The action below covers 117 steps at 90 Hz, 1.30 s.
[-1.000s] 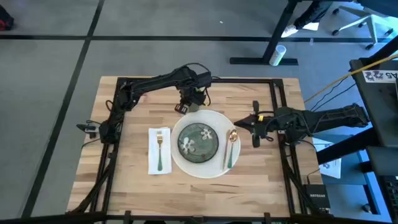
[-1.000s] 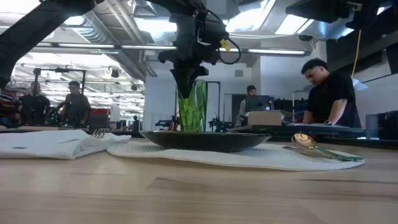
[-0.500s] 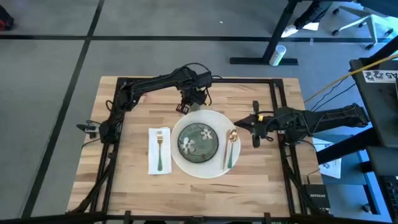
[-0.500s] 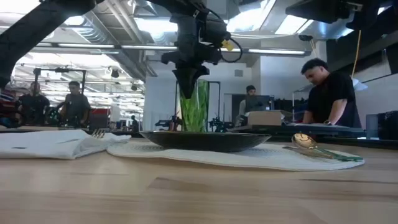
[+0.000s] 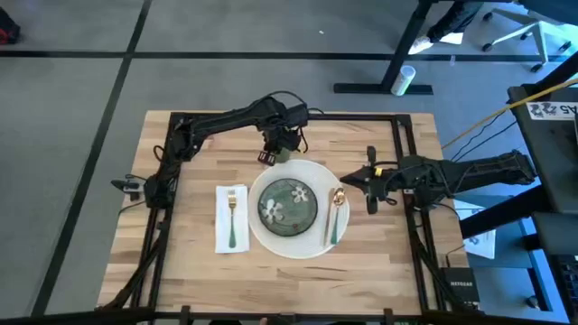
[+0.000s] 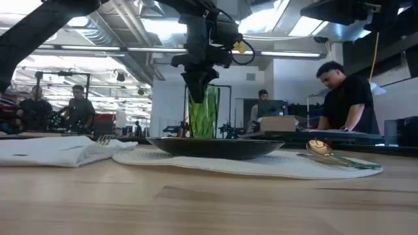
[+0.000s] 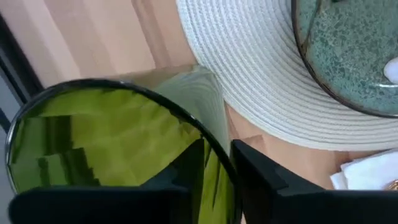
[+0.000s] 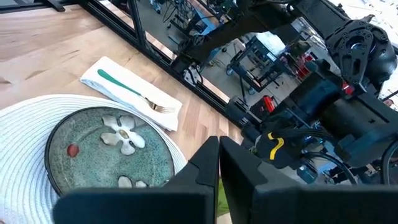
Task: Set table place
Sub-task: Put the green cup on the top right of the white table mat
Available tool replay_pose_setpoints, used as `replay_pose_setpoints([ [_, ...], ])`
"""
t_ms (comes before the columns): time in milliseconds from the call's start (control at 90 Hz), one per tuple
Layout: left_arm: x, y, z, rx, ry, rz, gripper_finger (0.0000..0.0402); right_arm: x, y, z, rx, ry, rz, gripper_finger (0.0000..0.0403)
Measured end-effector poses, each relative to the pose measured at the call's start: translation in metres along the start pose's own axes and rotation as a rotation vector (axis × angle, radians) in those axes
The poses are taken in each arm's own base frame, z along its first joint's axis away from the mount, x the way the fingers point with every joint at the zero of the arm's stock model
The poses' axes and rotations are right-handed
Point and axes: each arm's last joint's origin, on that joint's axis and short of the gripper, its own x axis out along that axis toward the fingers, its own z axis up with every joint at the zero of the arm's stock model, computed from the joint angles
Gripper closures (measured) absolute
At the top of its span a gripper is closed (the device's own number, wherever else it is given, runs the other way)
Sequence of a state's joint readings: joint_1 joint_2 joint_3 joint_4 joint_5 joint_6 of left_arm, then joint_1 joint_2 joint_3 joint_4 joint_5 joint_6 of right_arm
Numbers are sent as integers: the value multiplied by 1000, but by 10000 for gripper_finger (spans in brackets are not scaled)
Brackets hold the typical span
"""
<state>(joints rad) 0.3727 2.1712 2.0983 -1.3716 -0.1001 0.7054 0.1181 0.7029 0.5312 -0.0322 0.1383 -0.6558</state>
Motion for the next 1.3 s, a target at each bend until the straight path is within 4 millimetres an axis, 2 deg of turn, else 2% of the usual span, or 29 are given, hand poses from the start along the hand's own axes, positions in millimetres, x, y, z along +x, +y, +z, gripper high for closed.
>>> replay_pose_setpoints([
  [467, -2, 2, -1, -10, 32, 57, 279, 0, 0, 0, 0, 1, 1, 403],
  [778, -5, -8, 7, 8, 57, 86, 262, 0, 0, 0, -1, 3, 2, 403],
  [1300, -8, -23, 19, 83, 159, 231, 256, 0, 1, -1, -2, 9, 7, 403],
])
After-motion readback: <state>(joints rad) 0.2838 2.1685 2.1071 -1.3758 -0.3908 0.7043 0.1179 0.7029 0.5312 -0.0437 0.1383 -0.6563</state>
